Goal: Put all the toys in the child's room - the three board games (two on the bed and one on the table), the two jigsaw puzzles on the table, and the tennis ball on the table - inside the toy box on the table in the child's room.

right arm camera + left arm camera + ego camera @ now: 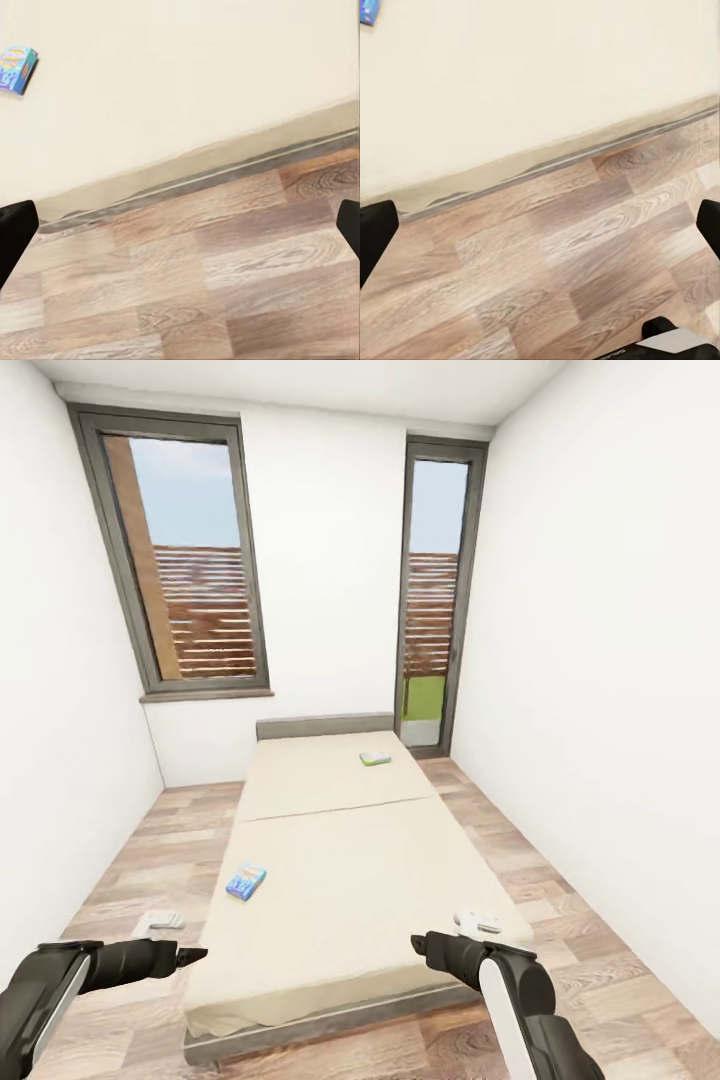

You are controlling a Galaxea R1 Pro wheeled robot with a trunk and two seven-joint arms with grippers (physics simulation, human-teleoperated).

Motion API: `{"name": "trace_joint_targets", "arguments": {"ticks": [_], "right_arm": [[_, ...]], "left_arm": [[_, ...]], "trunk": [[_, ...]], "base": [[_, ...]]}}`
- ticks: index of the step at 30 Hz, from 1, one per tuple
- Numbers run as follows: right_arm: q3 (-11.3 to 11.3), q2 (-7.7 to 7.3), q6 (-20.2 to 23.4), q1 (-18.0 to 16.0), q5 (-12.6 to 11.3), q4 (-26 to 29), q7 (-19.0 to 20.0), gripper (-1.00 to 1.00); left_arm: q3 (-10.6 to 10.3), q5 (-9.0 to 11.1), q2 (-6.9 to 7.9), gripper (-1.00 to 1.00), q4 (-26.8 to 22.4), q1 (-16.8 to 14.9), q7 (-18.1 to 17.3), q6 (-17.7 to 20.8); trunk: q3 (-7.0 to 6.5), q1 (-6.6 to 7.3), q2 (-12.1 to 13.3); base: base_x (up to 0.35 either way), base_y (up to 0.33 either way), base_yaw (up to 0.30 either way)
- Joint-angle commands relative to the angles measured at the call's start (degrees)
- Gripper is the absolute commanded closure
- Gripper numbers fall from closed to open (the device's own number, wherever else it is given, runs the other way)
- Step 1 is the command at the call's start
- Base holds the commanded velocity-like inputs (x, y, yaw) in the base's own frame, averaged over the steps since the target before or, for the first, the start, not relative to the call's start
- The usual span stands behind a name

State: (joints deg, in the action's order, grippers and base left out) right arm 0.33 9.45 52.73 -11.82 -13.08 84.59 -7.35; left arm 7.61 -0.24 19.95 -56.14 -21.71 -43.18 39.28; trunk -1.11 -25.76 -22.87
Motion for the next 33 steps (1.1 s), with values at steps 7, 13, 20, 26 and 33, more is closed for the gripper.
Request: {"name": "trace_joint_targets", "arguments": {"ticks": [7, 13, 20, 26, 33], "right_arm": [[0.12, 0.11, 0.26, -0.03, -0.27, -0.11, -0.77, -1.0], [0.33, 0.13, 0.11, -0.02, -0.1, -0.13, -0.82, -1.0], [1.82, 0.06, 0.02, -0.03, -0.02, -0.13, -0.82, -1.0], [2.3, 0.09, -0.04, -0.03, -0.08, -0.13, -0.83, -1.0], [2.45, 0.08, -0.07, -0.03, -0.08, -0.13, -0.83, -1.0]], "left_arm": [[0.13, -0.03, -0.08, -1.0, -0.02, 0.0, -0.24, 0.47], [0.13, -0.05, -0.03, -1.0, -0.02, 0.0, -0.26, 0.59], [0.13, -0.04, -0.08, -1.0, -0.02, 0.0, -0.28, 0.66], [0.13, -0.03, -0.09, -1.0, -0.02, 0.0, -0.26, 0.63], [0.13, -0.03, -0.17, -1.0, -0.02, 0.0, -0.25, 0.66]], "trunk": [[0.38, -0.02, -0.05], [0.67, -0.02, -0.05], [1.13, -0.02, -0.05], [1.22, -0.02, -0.05], [1.24, -0.02, -0.05]], "base": [[0.0, 0.121, -0.243], [-0.001, 0.014, -0.093], [-0.06, 0.032, -0.003], [-0.021, 0.013, 0.003], [-0.004, 0.002, 0.0]]}}
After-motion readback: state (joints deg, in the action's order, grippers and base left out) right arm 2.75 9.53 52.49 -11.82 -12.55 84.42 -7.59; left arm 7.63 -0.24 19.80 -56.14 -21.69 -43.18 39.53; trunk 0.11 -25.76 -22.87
